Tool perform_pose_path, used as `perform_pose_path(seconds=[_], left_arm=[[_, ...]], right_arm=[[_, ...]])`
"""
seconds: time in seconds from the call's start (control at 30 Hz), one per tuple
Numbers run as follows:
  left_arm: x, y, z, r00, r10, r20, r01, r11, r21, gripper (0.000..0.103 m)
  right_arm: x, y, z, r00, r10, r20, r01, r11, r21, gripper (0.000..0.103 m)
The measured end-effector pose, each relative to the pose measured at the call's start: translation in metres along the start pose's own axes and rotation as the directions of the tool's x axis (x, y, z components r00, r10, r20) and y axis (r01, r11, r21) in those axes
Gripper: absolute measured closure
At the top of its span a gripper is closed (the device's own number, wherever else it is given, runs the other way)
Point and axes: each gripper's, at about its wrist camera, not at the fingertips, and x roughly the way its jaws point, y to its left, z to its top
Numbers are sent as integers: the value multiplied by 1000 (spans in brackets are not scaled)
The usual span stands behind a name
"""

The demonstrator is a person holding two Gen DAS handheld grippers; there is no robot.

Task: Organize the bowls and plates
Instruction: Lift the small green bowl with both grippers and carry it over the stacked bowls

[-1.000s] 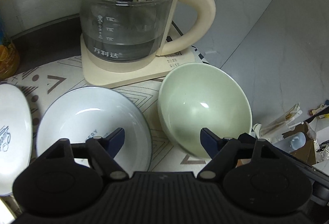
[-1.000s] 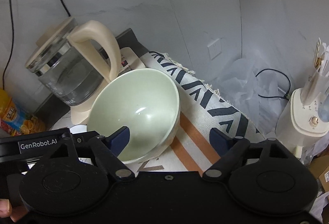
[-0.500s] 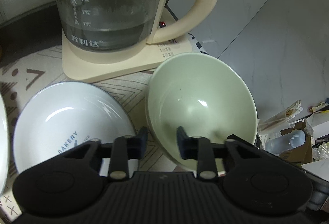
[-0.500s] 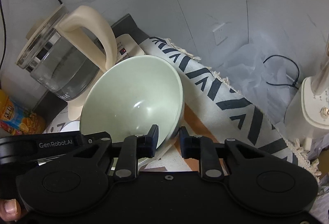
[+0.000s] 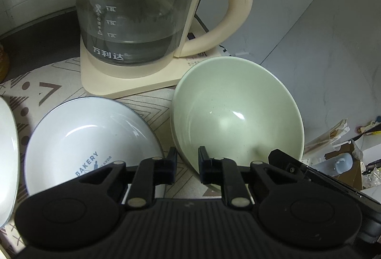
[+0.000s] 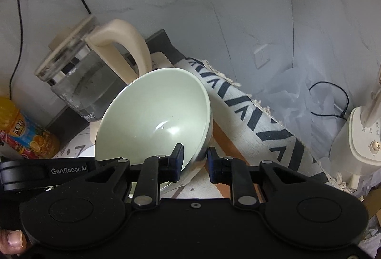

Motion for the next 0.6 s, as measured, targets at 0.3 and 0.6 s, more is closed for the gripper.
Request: perform_pose_path(seconds=[0.3,0.6], left_arm=[[-26,-3,-2,999,1,48,-1,1000,6,87],[-51,-2,-13,997,-10,82,10,1000,3,87]], right_arm=[[-23,10,-1,999,13,52,-12,1000,-21,82],[-48,16,-8,996,27,83,-25,999,-32,82]])
